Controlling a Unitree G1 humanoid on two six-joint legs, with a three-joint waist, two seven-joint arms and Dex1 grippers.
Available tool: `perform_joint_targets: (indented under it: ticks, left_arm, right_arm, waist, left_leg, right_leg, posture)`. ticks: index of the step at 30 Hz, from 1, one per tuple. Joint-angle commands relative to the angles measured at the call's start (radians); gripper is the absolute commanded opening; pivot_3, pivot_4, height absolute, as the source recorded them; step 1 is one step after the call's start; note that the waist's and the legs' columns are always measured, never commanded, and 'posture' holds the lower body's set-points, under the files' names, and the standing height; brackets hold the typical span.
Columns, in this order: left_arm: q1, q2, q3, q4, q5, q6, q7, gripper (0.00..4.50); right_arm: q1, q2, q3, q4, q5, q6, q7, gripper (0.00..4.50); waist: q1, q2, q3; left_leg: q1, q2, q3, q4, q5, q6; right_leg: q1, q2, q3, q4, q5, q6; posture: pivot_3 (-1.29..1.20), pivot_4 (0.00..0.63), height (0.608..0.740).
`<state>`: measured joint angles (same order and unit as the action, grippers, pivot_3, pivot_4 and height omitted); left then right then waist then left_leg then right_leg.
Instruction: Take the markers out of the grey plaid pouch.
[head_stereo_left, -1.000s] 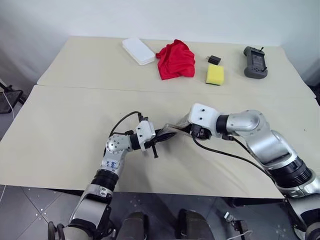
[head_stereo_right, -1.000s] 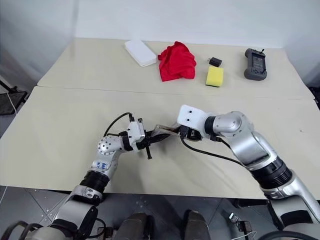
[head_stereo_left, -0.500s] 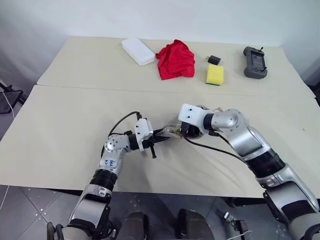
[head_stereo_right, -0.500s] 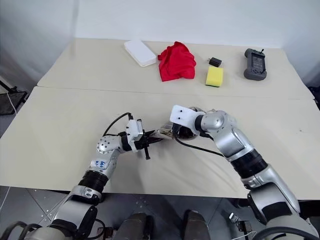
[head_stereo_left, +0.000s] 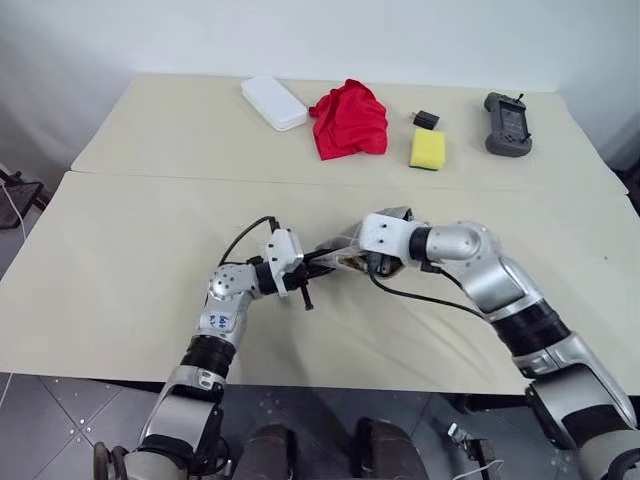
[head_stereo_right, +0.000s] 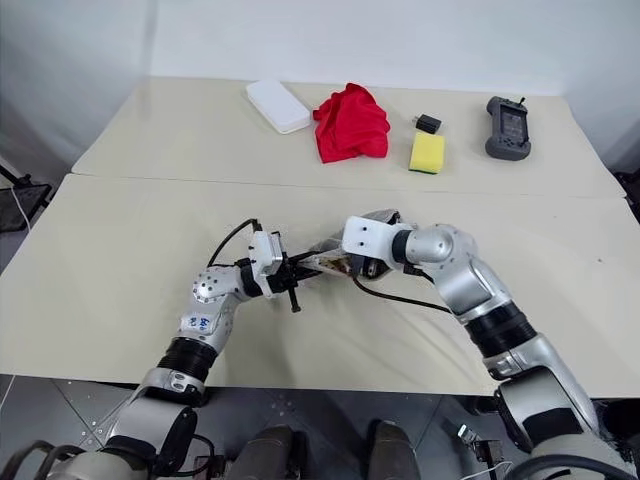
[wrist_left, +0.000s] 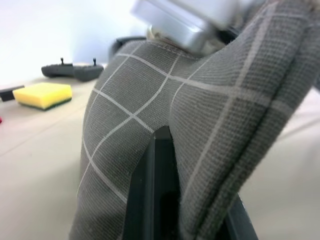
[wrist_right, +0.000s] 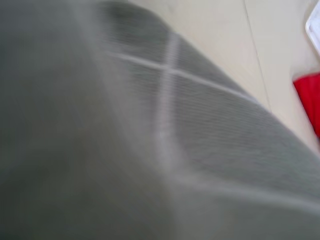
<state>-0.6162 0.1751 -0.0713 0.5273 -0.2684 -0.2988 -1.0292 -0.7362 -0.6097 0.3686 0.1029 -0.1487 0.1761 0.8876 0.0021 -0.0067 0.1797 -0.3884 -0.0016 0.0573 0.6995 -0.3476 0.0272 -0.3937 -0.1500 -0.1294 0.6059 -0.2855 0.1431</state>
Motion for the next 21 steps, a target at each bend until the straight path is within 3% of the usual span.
perform_joint_targets:
  ticks: [1,5,14,16,19,21]
  left_arm:
    - [0.002,0.007,0.015,-0.043,-0.034,0.048,-0.006,0.00]
    - [0.008,0.020,0.034,-0.060,-0.056,0.109,0.000,0.00]
    - [0.014,0.033,0.031,-0.080,-0.050,0.121,-0.007,0.00]
    - [0.019,0.037,0.032,-0.084,-0.051,0.124,-0.009,0.00]
    - [0.030,0.049,0.022,-0.093,-0.041,0.121,-0.021,0.00]
    - [0.034,0.051,0.021,-0.096,-0.041,0.122,-0.022,0.00]
  right_arm:
    - [0.028,-0.045,-0.083,-0.101,0.085,-0.043,0.074,0.66]
    - [0.103,-0.112,-0.157,-0.190,0.227,-0.160,0.212,0.63]
    - [0.153,-0.117,-0.271,-0.144,0.327,-0.211,0.239,0.62]
    - [0.171,-0.110,-0.314,-0.166,0.395,-0.171,0.237,0.62]
    - [0.196,-0.112,-0.395,-0.224,0.563,0.090,0.197,0.62]
    - [0.209,-0.114,-0.432,-0.249,0.642,0.160,0.204,0.62]
  waist:
    - [-0.003,0.000,0.000]
    - [0.001,0.000,0.000]
    - [-0.001,0.000,0.000]
    - [0.004,0.000,0.000]
    - [0.008,0.000,0.000]
    - [0.013,0.000,0.000]
  left_leg:
    - [0.000,0.000,0.000,0.000,0.000,0.000]
    - [0.000,0.000,0.000,0.000,0.000,0.000]
    - [0.001,0.000,0.001,0.000,0.000,0.000]
    - [0.001,0.000,0.000,0.000,0.000,0.000]
    - [0.001,0.000,0.000,0.000,0.000,0.000]
    - [0.001,0.001,-0.002,0.000,0.000,0.000]
  right_leg:
    - [0.000,0.000,0.000,0.000,0.000,0.000]
    - [0.000,0.000,0.000,0.000,0.000,0.000]
    - [0.001,0.000,0.000,0.000,0.000,0.000]
    - [0.001,0.000,0.000,0.000,0.000,0.000]
    - [0.001,0.000,0.000,0.000,0.000,0.000]
    - [0.001,0.000,0.000,0.000,0.000,0.000]
  posture:
    - [0.00,0.150,0.740]
    - [0.00,0.150,0.740]
    - [0.00,0.150,0.740]
    - [0.00,0.150,0.740]
    - [0.00,0.150,0.740]
    - [0.00,0.150,0.740]
